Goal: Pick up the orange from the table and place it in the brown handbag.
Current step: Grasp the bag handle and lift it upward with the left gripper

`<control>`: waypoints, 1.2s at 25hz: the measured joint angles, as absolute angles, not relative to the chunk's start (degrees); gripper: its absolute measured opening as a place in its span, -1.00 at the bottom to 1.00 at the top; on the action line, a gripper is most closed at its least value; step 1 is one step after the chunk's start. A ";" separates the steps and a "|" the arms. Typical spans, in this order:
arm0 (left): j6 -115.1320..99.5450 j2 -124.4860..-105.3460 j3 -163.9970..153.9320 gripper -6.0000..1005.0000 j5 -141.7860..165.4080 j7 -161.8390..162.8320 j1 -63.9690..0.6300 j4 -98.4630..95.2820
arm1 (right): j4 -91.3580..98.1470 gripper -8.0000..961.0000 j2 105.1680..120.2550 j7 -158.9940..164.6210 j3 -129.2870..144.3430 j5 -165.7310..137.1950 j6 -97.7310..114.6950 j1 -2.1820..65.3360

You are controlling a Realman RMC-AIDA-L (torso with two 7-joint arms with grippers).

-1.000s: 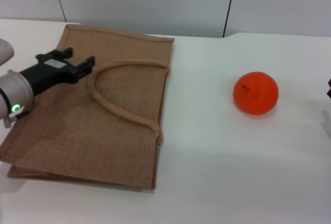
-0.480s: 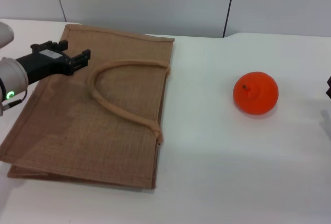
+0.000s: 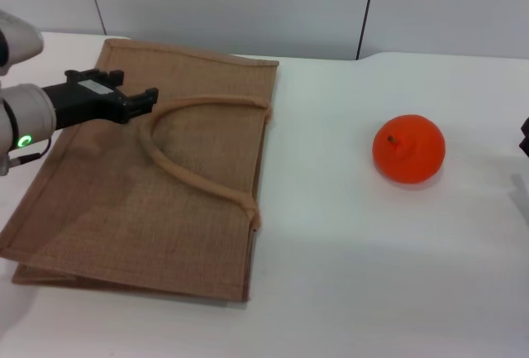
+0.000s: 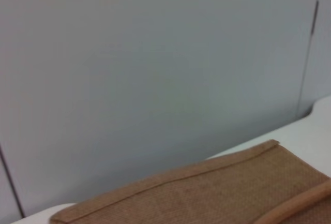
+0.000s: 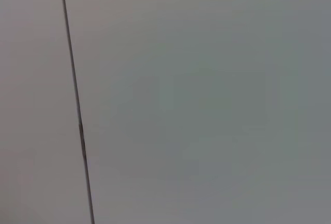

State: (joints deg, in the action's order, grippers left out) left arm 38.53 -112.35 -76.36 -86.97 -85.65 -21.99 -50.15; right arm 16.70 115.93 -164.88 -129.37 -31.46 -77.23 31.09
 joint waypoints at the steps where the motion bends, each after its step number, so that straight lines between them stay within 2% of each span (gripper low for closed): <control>1: 38.85 -112.57 -75.77 0.35 -86.12 -85.60 -22.12 -50.15 | 16.70 0.84 115.93 -164.88 -129.37 -31.46 -77.24 31.13; 11: 43.25 -115.49 -66.89 0.34 -72.82 -82.57 -24.33 -49.65 | 16.70 0.84 115.93 -163.89 -129.37 -31.46 -77.59 31.28; 30: 41.46 -116.28 -65.41 0.34 -70.74 -83.11 -27.09 -45.00 | 16.70 0.84 116.01 -163.56 -129.27 -31.55 -77.88 31.66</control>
State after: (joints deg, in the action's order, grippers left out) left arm 41.46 -116.28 -65.41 -70.74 -83.11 -27.09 -45.00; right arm 16.70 116.01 -163.56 -129.27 -31.55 -77.88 31.66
